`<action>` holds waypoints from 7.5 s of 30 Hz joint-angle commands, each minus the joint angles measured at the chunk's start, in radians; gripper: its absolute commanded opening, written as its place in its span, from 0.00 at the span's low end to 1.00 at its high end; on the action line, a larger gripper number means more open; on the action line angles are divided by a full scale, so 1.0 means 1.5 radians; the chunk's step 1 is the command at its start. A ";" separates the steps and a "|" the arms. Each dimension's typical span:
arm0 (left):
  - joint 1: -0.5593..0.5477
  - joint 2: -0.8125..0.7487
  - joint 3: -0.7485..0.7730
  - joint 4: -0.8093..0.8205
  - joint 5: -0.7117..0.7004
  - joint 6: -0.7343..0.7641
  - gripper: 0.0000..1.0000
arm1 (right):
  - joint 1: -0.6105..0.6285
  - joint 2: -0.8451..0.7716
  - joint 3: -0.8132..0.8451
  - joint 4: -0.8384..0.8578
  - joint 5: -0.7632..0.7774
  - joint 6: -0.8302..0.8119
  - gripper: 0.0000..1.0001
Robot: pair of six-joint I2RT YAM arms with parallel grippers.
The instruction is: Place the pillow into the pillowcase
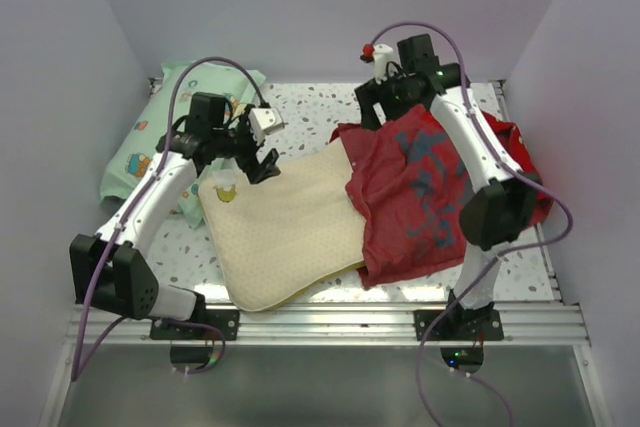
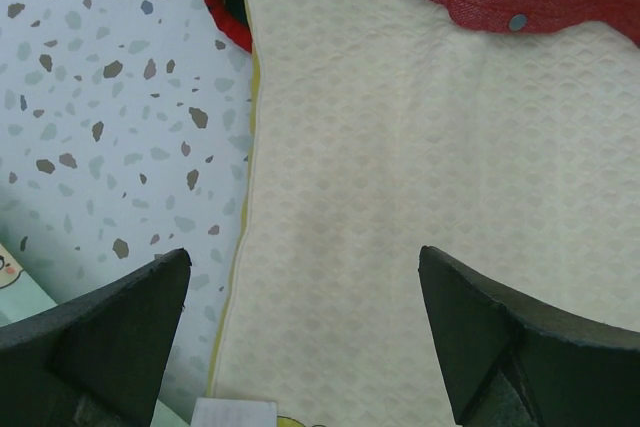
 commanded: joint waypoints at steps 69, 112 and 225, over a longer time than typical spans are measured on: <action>-0.069 0.179 -0.034 0.447 0.368 -0.249 0.00 | 0.171 0.141 0.023 0.263 -0.167 0.257 0.00; 0.044 -0.151 -0.203 0.061 -0.043 0.071 1.00 | 0.046 -0.089 -0.360 -0.087 0.032 0.020 0.78; 0.120 0.190 0.066 0.067 -0.119 -0.162 1.00 | 0.092 0.060 -0.054 0.105 0.001 0.101 0.78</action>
